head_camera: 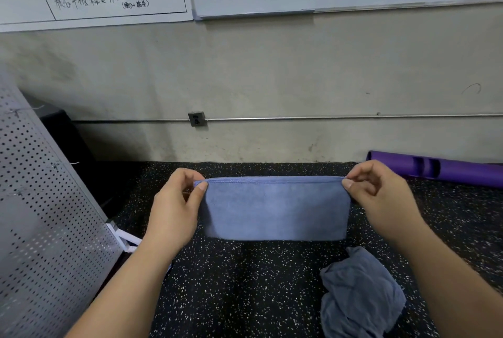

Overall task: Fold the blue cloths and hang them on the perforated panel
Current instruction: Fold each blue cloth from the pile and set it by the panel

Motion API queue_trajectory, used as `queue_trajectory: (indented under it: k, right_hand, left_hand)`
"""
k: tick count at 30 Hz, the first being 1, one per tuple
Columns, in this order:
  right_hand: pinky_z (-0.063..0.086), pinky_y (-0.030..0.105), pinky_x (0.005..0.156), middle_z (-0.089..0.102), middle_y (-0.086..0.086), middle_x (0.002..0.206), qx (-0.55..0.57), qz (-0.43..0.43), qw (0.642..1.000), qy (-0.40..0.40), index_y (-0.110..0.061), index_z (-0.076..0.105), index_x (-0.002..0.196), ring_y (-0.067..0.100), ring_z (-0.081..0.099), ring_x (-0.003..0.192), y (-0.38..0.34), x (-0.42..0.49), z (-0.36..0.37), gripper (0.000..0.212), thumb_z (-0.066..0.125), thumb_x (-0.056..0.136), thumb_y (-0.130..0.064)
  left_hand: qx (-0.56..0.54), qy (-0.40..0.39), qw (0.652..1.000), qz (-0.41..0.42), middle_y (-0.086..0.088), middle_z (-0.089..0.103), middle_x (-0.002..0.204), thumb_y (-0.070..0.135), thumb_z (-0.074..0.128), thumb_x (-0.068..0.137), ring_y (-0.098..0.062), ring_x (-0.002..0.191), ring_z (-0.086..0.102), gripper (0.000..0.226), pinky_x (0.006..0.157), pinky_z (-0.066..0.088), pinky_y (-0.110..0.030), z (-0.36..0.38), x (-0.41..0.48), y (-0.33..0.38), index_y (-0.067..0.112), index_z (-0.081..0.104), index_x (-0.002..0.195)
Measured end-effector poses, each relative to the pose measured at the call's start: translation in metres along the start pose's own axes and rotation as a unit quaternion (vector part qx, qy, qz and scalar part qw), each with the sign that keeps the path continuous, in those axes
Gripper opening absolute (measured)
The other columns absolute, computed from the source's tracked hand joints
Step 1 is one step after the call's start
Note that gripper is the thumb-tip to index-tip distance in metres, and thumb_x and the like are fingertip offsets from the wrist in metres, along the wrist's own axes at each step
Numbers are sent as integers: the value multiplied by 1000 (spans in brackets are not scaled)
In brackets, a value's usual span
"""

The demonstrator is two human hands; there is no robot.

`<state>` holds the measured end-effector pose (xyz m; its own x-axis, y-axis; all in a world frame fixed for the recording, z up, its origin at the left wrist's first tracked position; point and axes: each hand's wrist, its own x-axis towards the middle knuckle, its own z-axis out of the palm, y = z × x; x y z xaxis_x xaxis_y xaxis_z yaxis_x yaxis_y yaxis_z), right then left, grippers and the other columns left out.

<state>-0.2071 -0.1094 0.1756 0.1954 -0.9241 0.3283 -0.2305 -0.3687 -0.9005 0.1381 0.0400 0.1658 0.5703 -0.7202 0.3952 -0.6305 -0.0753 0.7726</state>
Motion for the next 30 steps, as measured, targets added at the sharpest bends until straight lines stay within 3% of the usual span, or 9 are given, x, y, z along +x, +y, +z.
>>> queue_trajectory:
  k: [3,6,8,10,13,16,19,25,30]
  right_hand:
    - [43,31,63,59,-27,63,-54,-6,998,-27,-23,64,98,2,49,52,4,-2,2,16,70,100,-8]
    - [46,23,59,65,-20,72,-31,-9,999,-17,-20,63,99,1,51,53,3,-2,2,16,69,101,-5]
    - [49,18,62,72,0,90,7,-5,1000,2,-17,64,99,1,57,59,3,-1,2,16,69,100,-2]
    - [52,23,69,73,10,97,16,1,1000,13,-16,65,100,3,63,66,5,0,2,14,70,100,-3]
    - [52,26,69,72,6,94,-1,19,1000,-9,-16,66,100,2,62,66,9,0,3,13,70,100,-4]
    - [56,21,65,72,8,88,43,66,996,-42,-11,66,103,10,64,71,11,-2,5,10,70,100,-2]
    - [60,28,69,74,12,90,92,103,989,-46,-7,65,104,15,69,78,12,-1,6,7,69,100,-3]
    - [53,36,70,72,-4,83,-102,47,991,-70,-26,70,92,6,62,65,24,-1,8,20,76,96,-7]
    - [56,31,74,74,2,87,-76,59,992,-81,-20,71,95,13,67,73,24,-2,12,15,77,95,-6]
  left_hand:
    - [-4,-11,1000,-2,18,74,93,28,69,103,-4,90,68,13,80,52,-31,-1,2,-1,38,62,99]
    - [-10,-25,1000,-9,15,75,90,31,70,102,-18,82,70,9,80,56,-40,-4,2,-3,37,68,107]
    - [-1,-28,1000,-10,20,76,91,33,71,101,-14,82,70,5,79,56,-38,-6,2,-3,37,71,105]
    - [10,-28,1000,-2,21,74,88,34,69,103,-5,81,68,4,76,54,-32,-5,0,-1,35,69,99]
    - [13,-28,999,9,10,71,83,36,61,107,-8,77,61,9,69,46,-25,0,-4,5,31,59,99]
    - [-39,-5,999,-14,11,73,95,32,63,106,1,92,65,7,75,44,-24,2,-2,7,30,60,100]
    - [-68,1,997,-33,13,74,97,30,67,105,3,97,66,6,77,45,-29,1,-1,5,30,63,100]
    - [-59,-10,998,5,11,73,94,31,65,105,-10,92,68,3,82,52,-31,2,-6,10,31,63,103]
    - [-31,17,999,19,10,72,94,32,62,107,-8,88,66,9,77,51,-29,3,-6,13,39,58,109]
